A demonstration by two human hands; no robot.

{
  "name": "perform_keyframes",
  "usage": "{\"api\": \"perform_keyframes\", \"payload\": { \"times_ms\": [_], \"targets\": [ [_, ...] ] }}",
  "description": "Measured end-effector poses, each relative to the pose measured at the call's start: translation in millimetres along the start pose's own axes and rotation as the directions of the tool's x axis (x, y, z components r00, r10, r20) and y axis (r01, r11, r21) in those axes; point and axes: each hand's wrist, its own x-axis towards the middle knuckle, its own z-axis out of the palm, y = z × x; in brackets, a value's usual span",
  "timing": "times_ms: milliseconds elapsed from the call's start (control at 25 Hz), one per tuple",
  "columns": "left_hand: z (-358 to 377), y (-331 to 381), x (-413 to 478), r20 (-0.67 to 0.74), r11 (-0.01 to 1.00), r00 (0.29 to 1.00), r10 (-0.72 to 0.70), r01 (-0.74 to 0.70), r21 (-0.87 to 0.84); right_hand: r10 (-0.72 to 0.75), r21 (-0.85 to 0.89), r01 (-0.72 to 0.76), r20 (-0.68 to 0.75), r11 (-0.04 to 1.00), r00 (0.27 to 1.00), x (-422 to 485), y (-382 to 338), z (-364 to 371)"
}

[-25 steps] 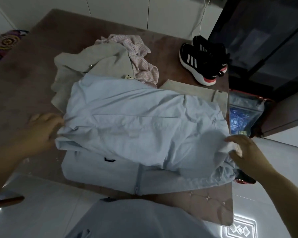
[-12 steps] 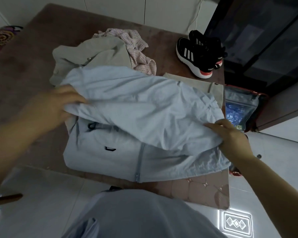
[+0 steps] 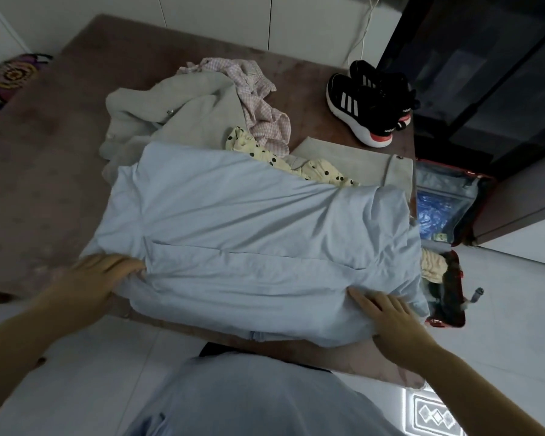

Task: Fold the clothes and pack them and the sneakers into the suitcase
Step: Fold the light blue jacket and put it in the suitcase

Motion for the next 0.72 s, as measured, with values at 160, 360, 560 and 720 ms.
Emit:
{"api": "perform_keyframes", "payload": {
  "times_ms": [160, 360, 560, 720],
  "targets": [
    [-40, 24, 37, -0.111, 0.987, 0.993, 0.030, -0.048, -0.156, 0.059, 0.421, -0.074, 0.048, 0.904, 0.997, 8, -5, -60],
    [-74, 23, 155, -0.250, 0.986, 0.959, -0.132, 0.101, -0.133, 0.464, 0.577, -0.204, -0.349, 0.791, 0.814, 94, 40, -112],
    [-59, -10, 215, 0.195, 0.943, 0.936, -0.292, 0.316, -0.106, 0.495, 0.622, -0.410, 0.042, 0.667, 0.868, 164, 80, -100],
    [-82, -22, 215, 0.051, 0.938, 0.951, -0.304, 0.308, -0.158, 0.463, 0.543, -0.404, 0.031, 0.736, 0.886, 145, 90, -109]
  ]
}}
